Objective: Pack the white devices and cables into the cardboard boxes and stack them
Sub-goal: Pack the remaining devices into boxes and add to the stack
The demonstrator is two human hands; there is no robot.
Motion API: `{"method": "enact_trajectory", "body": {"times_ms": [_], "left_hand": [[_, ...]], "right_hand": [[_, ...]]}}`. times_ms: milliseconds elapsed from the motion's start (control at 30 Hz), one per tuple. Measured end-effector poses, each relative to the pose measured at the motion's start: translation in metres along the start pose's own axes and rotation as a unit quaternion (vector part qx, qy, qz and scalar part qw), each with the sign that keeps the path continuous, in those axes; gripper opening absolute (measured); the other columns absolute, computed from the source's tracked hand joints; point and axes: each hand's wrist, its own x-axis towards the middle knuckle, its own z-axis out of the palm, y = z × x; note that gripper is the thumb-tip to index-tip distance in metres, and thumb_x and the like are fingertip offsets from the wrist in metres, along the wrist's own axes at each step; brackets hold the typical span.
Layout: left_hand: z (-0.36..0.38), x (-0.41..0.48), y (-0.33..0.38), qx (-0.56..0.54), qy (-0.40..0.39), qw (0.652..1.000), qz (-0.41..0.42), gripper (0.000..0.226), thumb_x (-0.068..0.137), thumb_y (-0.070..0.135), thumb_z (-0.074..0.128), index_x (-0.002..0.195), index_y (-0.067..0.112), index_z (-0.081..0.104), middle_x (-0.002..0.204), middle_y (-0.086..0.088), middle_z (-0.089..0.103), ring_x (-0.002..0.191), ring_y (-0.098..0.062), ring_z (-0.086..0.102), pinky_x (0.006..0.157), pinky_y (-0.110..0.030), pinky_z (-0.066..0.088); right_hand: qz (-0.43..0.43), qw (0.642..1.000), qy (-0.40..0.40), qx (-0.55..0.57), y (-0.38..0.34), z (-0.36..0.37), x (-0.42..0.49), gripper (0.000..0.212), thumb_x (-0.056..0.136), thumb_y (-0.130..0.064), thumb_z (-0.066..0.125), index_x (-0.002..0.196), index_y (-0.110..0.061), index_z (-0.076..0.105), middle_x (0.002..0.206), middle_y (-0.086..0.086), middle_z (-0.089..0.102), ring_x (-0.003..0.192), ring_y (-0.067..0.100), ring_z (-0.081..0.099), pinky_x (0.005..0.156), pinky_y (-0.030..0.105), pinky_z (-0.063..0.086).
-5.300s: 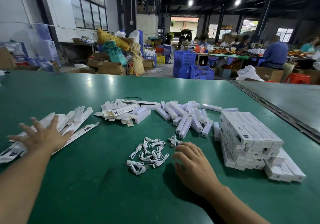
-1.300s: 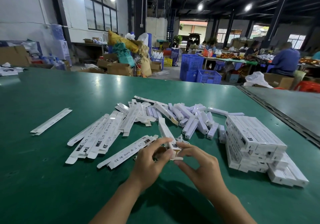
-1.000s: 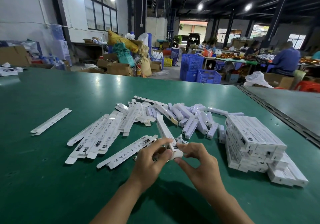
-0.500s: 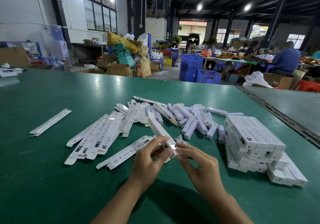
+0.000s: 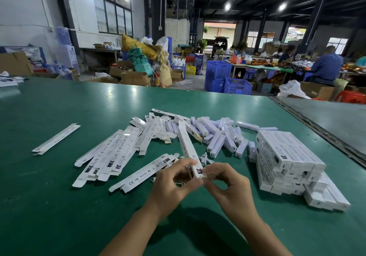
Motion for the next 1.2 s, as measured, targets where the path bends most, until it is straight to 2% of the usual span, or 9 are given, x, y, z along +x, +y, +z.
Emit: {"method": "enact_trajectory", "body": {"times_ms": [200, 333, 467, 600, 667, 767, 933, 1067, 1200], "left_hand": [[0.003, 0.001, 0.008, 0.010, 0.017, 1.000, -0.013, 0.028, 0.083, 0.058, 0.058, 0.108, 0.047, 0.067, 0.075, 0.009, 0.066, 0.070, -0.010, 0.059, 0.070, -0.030, 0.053], [-0.002, 0.005, 0.022, -0.291, 0.033, 0.954, -0.063, 0.037, 0.082, 0.054, 0.061, 0.096, 0.023, 0.076, 0.075, -0.006, 0.066, 0.062, -0.015, 0.057, 0.057, -0.025, 0.048], [-0.018, 0.011, 0.018, -0.389, 0.006, 0.913, -0.126, 0.063, 0.068, 0.066, 0.078, 0.091, 0.008, 0.073, 0.054, -0.010, 0.054, 0.047, -0.016, 0.048, 0.047, -0.025, 0.041], [-0.023, 0.011, 0.012, -0.427, 0.004, 0.896, -0.123, 0.080, 0.063, 0.075, 0.072, 0.104, 0.006, 0.069, 0.058, -0.006, 0.052, 0.050, -0.012, 0.045, 0.050, -0.023, 0.039], [-0.020, 0.009, 0.010, -0.367, -0.002, 0.924, -0.107, 0.083, 0.059, 0.072, 0.080, 0.107, 0.007, 0.064, 0.064, -0.001, 0.051, 0.055, -0.011, 0.043, 0.053, -0.022, 0.039], [-0.006, 0.007, 0.008, -0.174, 0.019, 0.978, -0.117, 0.036, 0.073, 0.046, 0.083, 0.096, 0.020, 0.072, 0.072, 0.005, 0.070, 0.065, -0.008, 0.063, 0.060, -0.019, 0.048], [0.001, 0.009, 0.000, -0.141, 0.102, 0.973, -0.150, 0.007, 0.082, 0.025, 0.080, 0.087, 0.021, 0.075, 0.085, -0.002, 0.077, 0.079, -0.013, 0.073, 0.064, -0.017, 0.053], [-0.008, 0.015, 0.000, -0.161, 0.191, 0.950, -0.186, 0.037, 0.072, 0.047, 0.073, 0.090, 0.015, 0.073, 0.082, -0.002, 0.077, 0.072, -0.013, 0.072, 0.063, -0.021, 0.055], [-0.012, 0.019, -0.005, -0.241, 0.246, 0.908, -0.238, 0.022, 0.091, 0.028, 0.070, 0.098, 0.007, 0.067, 0.080, -0.007, 0.078, 0.067, -0.016, 0.074, 0.054, -0.021, 0.056]], "right_hand": [[-0.030, 0.999, -0.010, -0.019, 0.003, 0.001, 0.000, 0.031, 0.081, -0.015, 0.076, 0.108, -0.027, 0.065, 0.099, -0.011, 0.068, 0.086, 0.014, 0.068, 0.075, 0.029, 0.055], [-0.022, 0.989, -0.056, -0.137, 0.015, -0.006, 0.000, 0.064, 0.081, -0.016, 0.073, 0.132, -0.041, 0.044, 0.136, -0.023, 0.044, 0.085, 0.008, 0.062, 0.076, 0.012, 0.046], [0.031, 0.973, -0.043, -0.227, 0.020, -0.013, 0.004, 0.037, 0.084, -0.028, 0.076, 0.118, -0.034, 0.062, 0.107, -0.023, 0.059, 0.056, 0.009, 0.053, 0.059, 0.025, 0.047], [0.038, 0.977, -0.036, -0.209, 0.017, -0.011, 0.004, 0.029, 0.078, -0.034, 0.081, 0.105, -0.030, 0.073, 0.080, -0.032, 0.059, 0.057, -0.008, 0.051, 0.057, 0.011, 0.036], [0.055, 0.983, -0.045, -0.170, 0.015, -0.006, 0.003, 0.027, 0.077, -0.032, 0.082, 0.102, -0.029, 0.074, 0.072, -0.038, 0.057, 0.061, -0.009, 0.053, 0.055, 0.006, 0.033], [0.067, 0.984, -0.088, -0.139, 0.012, 0.004, 0.004, 0.020, 0.078, -0.037, 0.080, 0.096, -0.033, 0.073, 0.073, -0.041, 0.058, 0.058, -0.008, 0.053, 0.052, 0.006, 0.033], [0.097, 0.973, -0.168, -0.124, 0.012, 0.009, 0.018, 0.031, 0.078, -0.060, 0.065, 0.097, -0.036, 0.069, 0.078, -0.035, 0.062, 0.054, -0.002, 0.053, 0.051, 0.011, 0.037], [0.138, 0.973, -0.064, -0.172, 0.041, 0.006, 0.048, 0.030, 0.088, -0.063, 0.048, 0.100, -0.041, 0.064, 0.099, -0.018, 0.067, 0.080, 0.002, 0.061, 0.074, 0.032, 0.054], [0.283, 0.881, -0.181, -0.334, 0.090, 0.001, 0.077, 0.058, 0.098, -0.060, 0.034, 0.150, -0.035, 0.026, 0.148, 0.013, 0.032, 0.139, 0.032, 0.029, 0.111, 0.050, 0.033]]}}
